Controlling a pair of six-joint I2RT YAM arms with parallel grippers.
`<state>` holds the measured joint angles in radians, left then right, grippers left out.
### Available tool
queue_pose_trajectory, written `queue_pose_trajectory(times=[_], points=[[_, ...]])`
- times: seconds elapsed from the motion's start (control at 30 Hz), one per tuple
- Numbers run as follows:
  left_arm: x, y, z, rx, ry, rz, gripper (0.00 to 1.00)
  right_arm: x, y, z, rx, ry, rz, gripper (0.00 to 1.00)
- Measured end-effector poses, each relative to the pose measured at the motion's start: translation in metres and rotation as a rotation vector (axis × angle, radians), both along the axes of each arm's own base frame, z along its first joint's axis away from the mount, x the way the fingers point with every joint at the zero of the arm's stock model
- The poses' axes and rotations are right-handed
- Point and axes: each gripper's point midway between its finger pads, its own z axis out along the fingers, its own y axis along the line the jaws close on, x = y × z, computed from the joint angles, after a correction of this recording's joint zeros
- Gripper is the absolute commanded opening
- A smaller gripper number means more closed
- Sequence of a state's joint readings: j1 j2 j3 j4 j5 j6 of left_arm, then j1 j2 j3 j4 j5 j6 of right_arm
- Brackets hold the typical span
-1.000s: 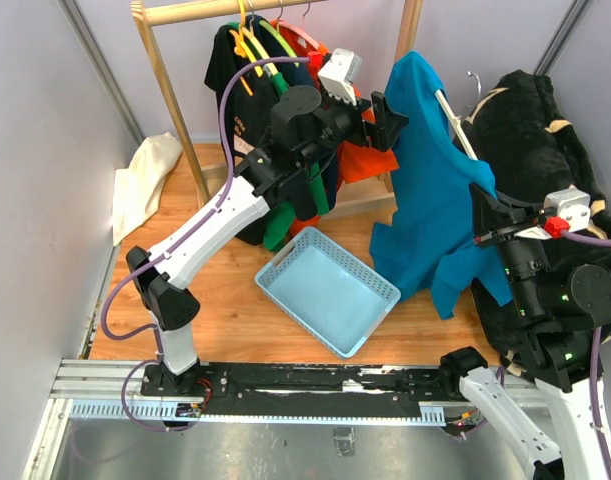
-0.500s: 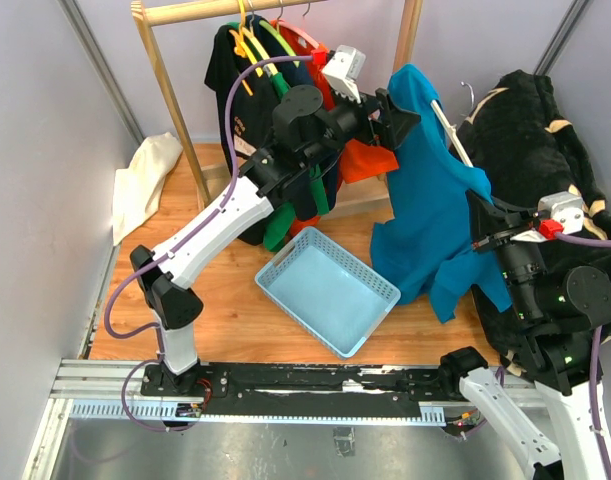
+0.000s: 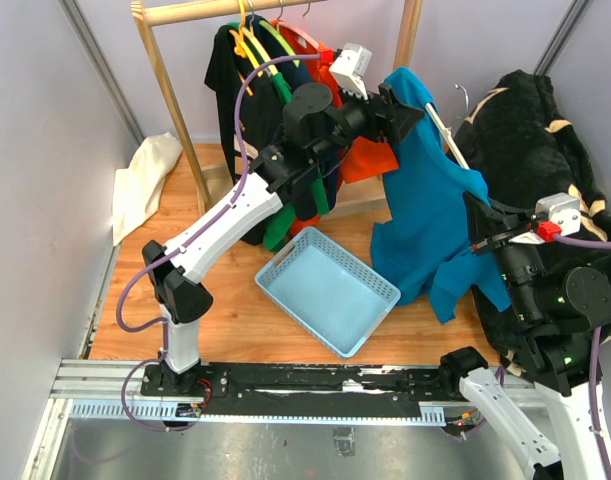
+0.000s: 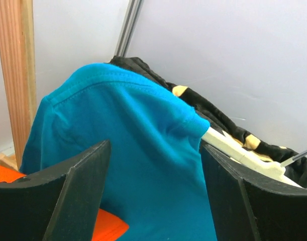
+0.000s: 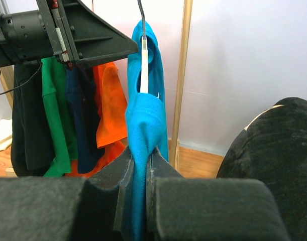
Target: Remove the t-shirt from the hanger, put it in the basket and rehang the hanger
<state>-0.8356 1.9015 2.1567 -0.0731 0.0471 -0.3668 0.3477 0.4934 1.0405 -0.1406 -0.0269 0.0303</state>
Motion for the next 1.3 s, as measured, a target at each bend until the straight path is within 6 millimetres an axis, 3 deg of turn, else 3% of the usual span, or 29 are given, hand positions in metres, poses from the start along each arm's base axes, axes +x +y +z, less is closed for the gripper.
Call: queue_pose_trajectory(times=[0.17,0.33,0.6,0.77,1.1,1.2,1.3], points=[[-0.003,-0.003,0.004,-0.018,0.001,-0.021,0.26,-0.001,0.001,-0.001,-0.001,0.000,0.007,0.01],[-0.005,-0.011,0.004,-0.021,-0.004,-0.044,0.01,-0.001,0.001,0.000,-0.001,-0.003,0.007,0.01],[-0.010,-0.016,0.000,-0.007,-0.009,-0.081,0.00,0.001,0.002,-0.004,-0.003,0.006,0.007,0.01],[-0.025,-0.026,-0.003,0.030,-0.044,-0.124,0.01,0.007,0.001,-0.008,0.004,0.010,-0.005,0.01],[-0.065,-0.030,-0.028,0.133,-0.053,-0.181,0.00,0.013,0.000,-0.017,0.014,0.026,-0.024,0.01],[-0.071,-0.031,-0.031,0.147,-0.059,-0.194,0.08,0.014,0.000,-0.018,0.013,0.030,-0.026,0.01],[-0.075,-0.034,-0.035,0.164,-0.062,-0.207,0.01,0.015,0.000,-0.019,0.015,0.028,-0.029,0.01]])
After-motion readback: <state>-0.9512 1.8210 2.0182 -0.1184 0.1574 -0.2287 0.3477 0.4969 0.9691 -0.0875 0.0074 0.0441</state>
